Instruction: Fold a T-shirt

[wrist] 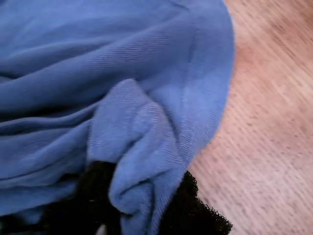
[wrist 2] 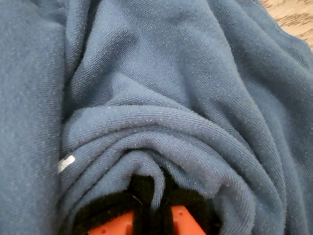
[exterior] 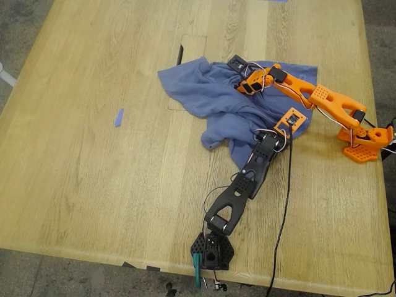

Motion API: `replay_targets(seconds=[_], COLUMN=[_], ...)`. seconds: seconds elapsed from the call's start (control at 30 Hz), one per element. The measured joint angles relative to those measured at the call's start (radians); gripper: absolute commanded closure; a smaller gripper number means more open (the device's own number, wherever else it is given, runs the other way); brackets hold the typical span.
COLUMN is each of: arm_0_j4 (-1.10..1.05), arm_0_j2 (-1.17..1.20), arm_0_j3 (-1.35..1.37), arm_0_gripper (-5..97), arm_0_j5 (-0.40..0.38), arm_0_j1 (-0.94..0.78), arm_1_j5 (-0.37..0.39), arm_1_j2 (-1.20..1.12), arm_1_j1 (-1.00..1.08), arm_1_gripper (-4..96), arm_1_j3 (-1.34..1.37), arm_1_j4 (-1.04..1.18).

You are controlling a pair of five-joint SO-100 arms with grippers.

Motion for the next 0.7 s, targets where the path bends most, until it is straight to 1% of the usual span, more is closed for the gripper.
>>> replay_targets(seconds=[0.23, 0.33, 0.7], arm_0_j4=[0.000, 0.009, 0.163], arm_0_j2=[0.003, 0.057, 0.255], arm_0_j3=[-0.002, 0.002, 0.026], arm_0_gripper=[92, 92, 92], arm_0_j5=[0.000, 0.000, -0.002], arm_0_j1=[-0.028, -0.046, -0.241], arm_1_j5=[0.002, 0.000, -0.008], arm_1_j2=[0.029, 0.052, 0.245], arm_1_j1=[0.008, 0.014, 0.017], arm_1_gripper=[91.4, 91.4, 91.4], arm_1_j3=[0.000, 0.002, 0.003], arm_1_j4=[0.026, 0.049, 0.137])
